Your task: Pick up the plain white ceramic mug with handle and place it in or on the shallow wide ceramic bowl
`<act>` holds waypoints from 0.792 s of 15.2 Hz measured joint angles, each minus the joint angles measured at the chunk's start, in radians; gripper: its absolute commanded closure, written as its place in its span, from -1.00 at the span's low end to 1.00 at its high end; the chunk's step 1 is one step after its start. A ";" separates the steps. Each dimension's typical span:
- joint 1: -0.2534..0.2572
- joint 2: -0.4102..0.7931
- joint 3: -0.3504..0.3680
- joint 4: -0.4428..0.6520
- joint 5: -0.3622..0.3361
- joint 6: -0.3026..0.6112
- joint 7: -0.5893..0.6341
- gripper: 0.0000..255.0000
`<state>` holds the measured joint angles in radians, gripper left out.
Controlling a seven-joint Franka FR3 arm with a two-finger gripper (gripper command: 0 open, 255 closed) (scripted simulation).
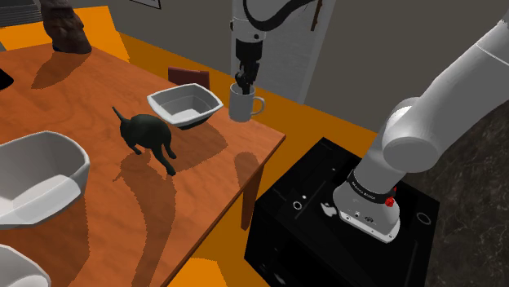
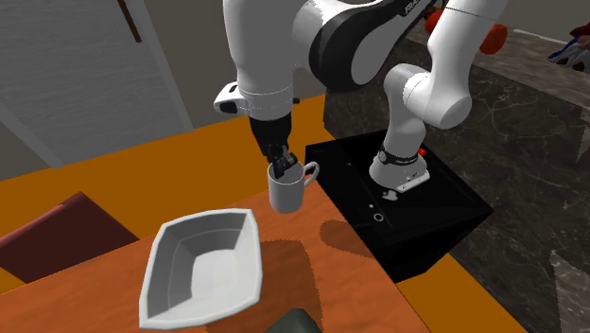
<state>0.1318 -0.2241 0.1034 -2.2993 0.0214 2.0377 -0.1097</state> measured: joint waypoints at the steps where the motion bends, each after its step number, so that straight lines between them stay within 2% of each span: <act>1: 0.000 -0.002 -0.001 0.010 0.000 -0.012 -0.001 1.00; 12: -0.001 -0.040 -0.004 0.122 0.001 -0.161 -0.003 1.00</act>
<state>0.1307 -0.2636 0.0992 -2.1776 0.0229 1.8764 -0.1131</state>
